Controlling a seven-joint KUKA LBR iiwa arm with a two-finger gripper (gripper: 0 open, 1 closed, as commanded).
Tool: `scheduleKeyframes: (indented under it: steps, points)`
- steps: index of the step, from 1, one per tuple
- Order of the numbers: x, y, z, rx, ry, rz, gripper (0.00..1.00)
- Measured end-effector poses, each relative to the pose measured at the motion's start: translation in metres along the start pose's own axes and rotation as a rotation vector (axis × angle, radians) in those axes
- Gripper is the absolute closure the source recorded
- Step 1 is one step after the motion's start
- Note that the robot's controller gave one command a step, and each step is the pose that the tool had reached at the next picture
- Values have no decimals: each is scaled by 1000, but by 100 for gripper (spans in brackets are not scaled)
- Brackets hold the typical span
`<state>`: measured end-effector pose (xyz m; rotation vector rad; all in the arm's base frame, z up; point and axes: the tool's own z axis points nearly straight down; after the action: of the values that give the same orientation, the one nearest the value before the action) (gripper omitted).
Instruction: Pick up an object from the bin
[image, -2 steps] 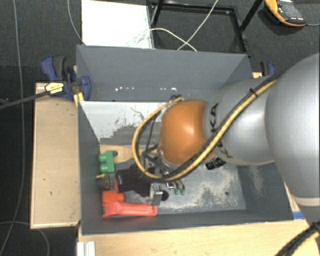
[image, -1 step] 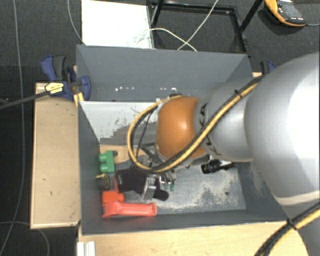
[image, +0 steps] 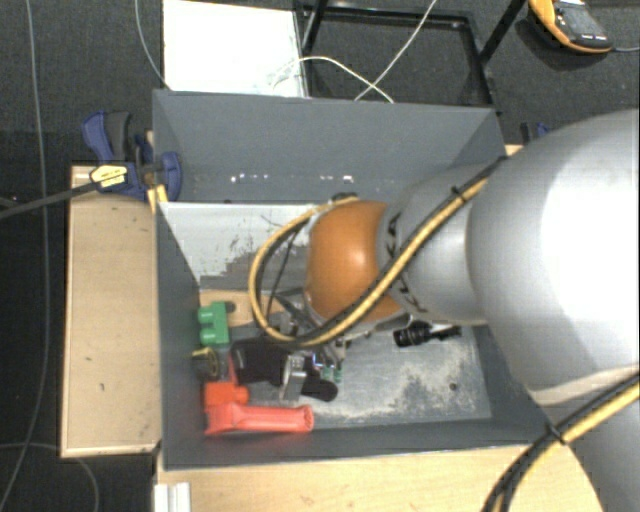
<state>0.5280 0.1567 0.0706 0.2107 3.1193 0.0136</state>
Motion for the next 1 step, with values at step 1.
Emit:
scheduleKeyframes:
  steps: [1]
  points:
    - [9, -7, -1, 2, 7, 28, 100]
